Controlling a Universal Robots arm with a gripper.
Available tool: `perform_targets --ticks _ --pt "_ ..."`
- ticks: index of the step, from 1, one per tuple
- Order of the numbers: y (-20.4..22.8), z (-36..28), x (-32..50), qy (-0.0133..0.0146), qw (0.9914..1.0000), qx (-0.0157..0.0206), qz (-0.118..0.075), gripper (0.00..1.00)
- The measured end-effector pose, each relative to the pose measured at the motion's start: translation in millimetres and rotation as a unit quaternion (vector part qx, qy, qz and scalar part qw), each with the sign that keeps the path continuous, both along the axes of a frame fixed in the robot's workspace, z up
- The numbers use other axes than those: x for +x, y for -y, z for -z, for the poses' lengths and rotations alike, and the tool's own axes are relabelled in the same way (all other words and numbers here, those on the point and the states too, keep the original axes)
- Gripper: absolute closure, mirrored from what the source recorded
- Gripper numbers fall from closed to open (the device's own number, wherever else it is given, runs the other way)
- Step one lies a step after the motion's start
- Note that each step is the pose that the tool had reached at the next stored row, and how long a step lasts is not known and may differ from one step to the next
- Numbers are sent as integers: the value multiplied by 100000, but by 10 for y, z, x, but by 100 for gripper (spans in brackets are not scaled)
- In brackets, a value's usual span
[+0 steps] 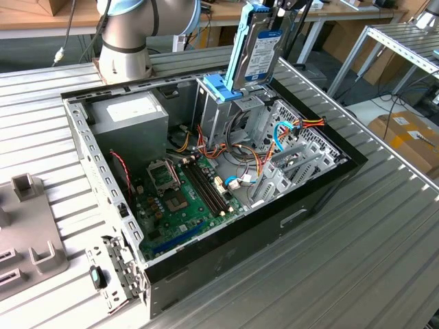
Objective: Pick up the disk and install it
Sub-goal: 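Pick up the disk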
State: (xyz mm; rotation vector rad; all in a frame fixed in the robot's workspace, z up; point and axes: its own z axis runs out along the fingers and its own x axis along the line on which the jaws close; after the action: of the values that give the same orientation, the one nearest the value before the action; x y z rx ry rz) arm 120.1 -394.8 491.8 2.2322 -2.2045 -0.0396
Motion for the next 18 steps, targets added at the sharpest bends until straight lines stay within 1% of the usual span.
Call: perform_targets --ticks 10,13,18 --pt "83 0 0 0 100000 -1 2 65" --pt "98 0 0 2 100000 -2 0 65" --pt "106 0 0 0 100000 0 1 65"
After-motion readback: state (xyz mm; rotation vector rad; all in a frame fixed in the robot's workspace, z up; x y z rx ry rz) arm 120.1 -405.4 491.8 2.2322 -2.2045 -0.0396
